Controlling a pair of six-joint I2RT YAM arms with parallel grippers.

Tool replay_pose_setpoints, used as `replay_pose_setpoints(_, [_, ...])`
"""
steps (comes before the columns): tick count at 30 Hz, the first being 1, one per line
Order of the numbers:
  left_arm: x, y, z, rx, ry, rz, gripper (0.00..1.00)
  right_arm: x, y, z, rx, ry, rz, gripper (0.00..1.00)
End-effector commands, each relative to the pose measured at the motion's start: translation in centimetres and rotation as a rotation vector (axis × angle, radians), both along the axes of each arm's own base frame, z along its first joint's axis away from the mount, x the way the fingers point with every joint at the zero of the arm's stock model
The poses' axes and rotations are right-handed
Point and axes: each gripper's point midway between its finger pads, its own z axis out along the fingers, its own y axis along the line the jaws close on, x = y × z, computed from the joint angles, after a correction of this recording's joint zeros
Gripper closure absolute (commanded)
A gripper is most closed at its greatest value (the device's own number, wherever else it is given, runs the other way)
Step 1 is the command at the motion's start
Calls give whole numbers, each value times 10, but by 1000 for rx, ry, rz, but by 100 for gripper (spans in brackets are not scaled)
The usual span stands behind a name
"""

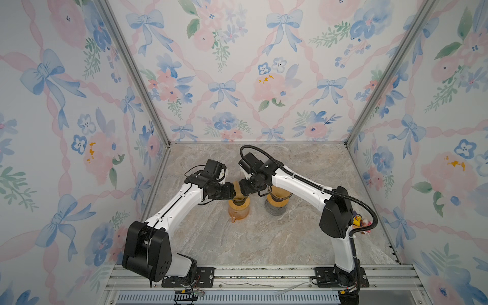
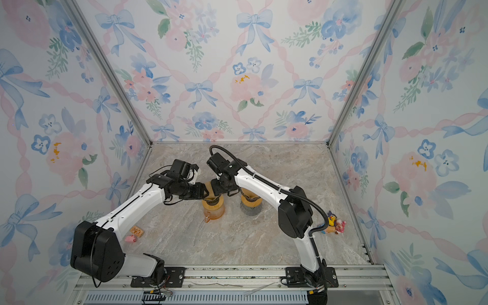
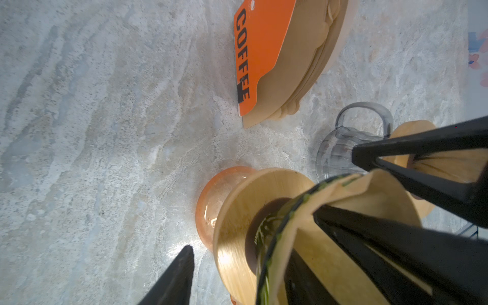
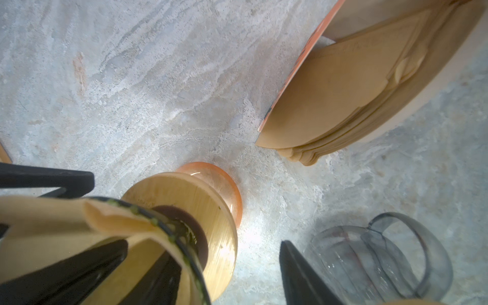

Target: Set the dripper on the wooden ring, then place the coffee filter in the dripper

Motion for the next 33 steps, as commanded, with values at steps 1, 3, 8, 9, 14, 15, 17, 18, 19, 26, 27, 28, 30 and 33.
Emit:
replay_pose_setpoints(1, [-1,-3,9,-19,4,6,43,2,-11,-8,-65,-3,-8,39])
replay_pose_setpoints(3, [-2,-6,12,-35,3,0,43,3,-12,-8,-81,-9,-11,39])
replay_pose_setpoints(8, [0,-11,32,-80,-36,-4,41,0,-10,-4,-81,-21,-2,39])
replay_pose_setpoints(9, [0,-11,37,-87,-46,-2,41,0,-9,-1,-77,-27,2,39])
replay_pose_setpoints(14, [0,-7,53,-98,-96,6,40,-1,-5,3,-72,-36,12,39])
replay_pose_setpoints(15, [0,-5,52,-96,-95,10,40,-1,-5,3,-72,-37,13,39])
replay_pose_setpoints(17, [-1,-1,49,-84,-88,22,41,-2,-4,4,-72,-39,16,39])
replay_pose_setpoints(18, [-1,2,46,-69,-83,31,42,-2,-3,3,-73,-37,17,39])
replay_pose_setpoints(19, [-2,4,43,-58,-78,34,43,-2,-3,4,-72,-40,16,39])
replay_pose_setpoints(26, [-3,3,30,-45,-43,30,43,-3,-2,11,-65,-50,16,39])
replay_pose_setpoints(27, [-3,4,28,-39,-39,33,43,-3,-2,12,-63,-51,16,39])
replay_pose_setpoints(28, [-3,4,25,-35,-32,32,44,-4,-2,13,-61,-54,17,39])
replay_pose_setpoints(30, [-3,5,20,-22,-22,33,43,-3,-2,16,-59,-58,17,39])
replay_pose_setpoints(33, [-3,8,14,2,-14,42,43,-4,-3,19,-58,-63,17,39])
